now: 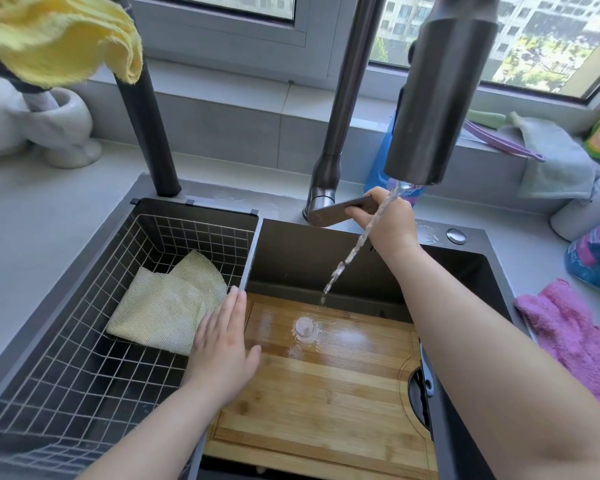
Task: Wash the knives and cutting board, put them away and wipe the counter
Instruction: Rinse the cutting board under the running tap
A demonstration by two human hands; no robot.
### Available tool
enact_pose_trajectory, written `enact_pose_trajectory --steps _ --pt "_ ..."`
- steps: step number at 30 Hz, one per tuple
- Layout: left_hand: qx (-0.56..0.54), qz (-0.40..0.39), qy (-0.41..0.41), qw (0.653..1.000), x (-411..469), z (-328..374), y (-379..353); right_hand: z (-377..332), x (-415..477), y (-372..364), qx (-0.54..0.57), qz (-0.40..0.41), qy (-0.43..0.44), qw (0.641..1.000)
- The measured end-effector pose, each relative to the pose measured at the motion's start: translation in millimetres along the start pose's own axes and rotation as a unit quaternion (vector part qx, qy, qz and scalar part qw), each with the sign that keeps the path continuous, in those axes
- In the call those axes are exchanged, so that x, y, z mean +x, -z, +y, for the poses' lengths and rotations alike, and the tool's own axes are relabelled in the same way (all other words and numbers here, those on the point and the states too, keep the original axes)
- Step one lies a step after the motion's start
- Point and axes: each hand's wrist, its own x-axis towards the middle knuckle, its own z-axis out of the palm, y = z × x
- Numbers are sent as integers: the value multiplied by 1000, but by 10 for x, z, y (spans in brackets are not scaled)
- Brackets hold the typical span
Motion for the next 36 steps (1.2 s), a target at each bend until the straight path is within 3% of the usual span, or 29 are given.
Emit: enact_pose_trajectory --steps 10,14,17,20,25,27,29,32,36 --pt "-8 11 -10 1000 -1 -14 -13 44 28 -48 14 -5 0 1000" --pt "-4 13 -10 1000 -4 -8 -14 64 -42 -1 106 -22 -23 994" --pt "-2 20 -9 1000 -11 2 -8 291 -247 0 176 -30 -89 980" --pt "8 23 -14 1000 -12 17 3 786 -641 -105 162 -28 -209 964" --pt "75 53 -47 995 3 19 -38 1581 -1374 -315 57 -178 -425 886" --pt "115 106 -116 981 24 -29 -91 1735 -1556 -367 45 -215 -456 863" --pt "145 110 -162 970 59 -58 -134 1818 -1652 -411 31 -244 -462 852" --pt "165 94 -179 965 87 -108 -189 1866 -1677 -479 21 -294 -472 831" --pt "179 71 -182 964 89 -110 -191 1908 -1634 -558 67 -278 -502 816"
